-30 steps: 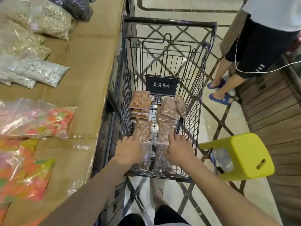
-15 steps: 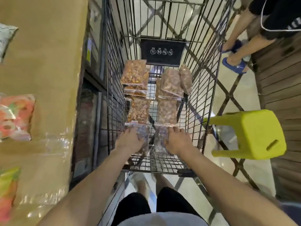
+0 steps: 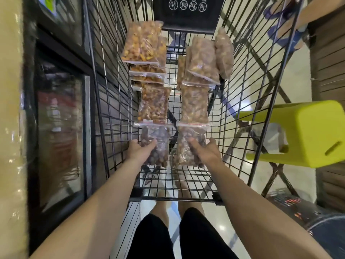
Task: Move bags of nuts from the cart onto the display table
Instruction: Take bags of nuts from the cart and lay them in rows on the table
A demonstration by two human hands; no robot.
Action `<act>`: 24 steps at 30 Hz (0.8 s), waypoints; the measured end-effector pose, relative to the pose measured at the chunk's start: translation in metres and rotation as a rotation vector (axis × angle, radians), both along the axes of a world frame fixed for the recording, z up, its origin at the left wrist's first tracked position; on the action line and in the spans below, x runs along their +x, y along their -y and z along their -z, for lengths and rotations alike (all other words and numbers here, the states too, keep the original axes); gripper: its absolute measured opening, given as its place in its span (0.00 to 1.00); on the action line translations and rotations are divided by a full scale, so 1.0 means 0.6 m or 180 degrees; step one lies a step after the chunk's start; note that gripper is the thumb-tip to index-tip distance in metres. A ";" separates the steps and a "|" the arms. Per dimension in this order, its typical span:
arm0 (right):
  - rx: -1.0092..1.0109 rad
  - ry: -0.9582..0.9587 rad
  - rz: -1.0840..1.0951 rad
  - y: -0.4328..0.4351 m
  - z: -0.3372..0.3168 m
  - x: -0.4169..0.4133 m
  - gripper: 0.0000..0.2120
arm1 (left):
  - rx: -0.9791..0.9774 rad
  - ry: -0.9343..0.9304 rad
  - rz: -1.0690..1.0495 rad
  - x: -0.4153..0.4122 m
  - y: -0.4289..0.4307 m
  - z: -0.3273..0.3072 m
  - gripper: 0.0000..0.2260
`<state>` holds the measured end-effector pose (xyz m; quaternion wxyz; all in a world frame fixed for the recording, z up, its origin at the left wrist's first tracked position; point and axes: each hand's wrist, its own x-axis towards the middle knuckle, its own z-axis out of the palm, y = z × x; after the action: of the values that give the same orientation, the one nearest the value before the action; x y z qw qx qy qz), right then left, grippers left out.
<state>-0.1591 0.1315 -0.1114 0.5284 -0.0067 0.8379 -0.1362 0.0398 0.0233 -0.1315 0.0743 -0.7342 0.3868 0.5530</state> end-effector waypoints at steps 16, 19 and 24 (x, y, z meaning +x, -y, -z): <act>0.0156 -0.0068 0.0422 -0.036 0.154 -0.008 0.32 | -0.0059 0.0240 0.0105 -0.013 0.000 0.088 0.23; 0.0098 0.0023 0.0488 -0.027 0.141 -0.005 0.32 | -0.0047 0.0310 0.0161 -0.011 0.000 0.090 0.24; -0.0045 0.0107 0.0763 -0.029 0.127 -0.010 0.26 | -0.0209 0.0510 0.0276 -0.021 -0.010 0.086 0.27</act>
<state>-0.1652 0.1487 -0.1875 0.5223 0.0921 0.8228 -0.2044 0.0275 0.0291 -0.1828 0.1048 -0.7607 0.4289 0.4757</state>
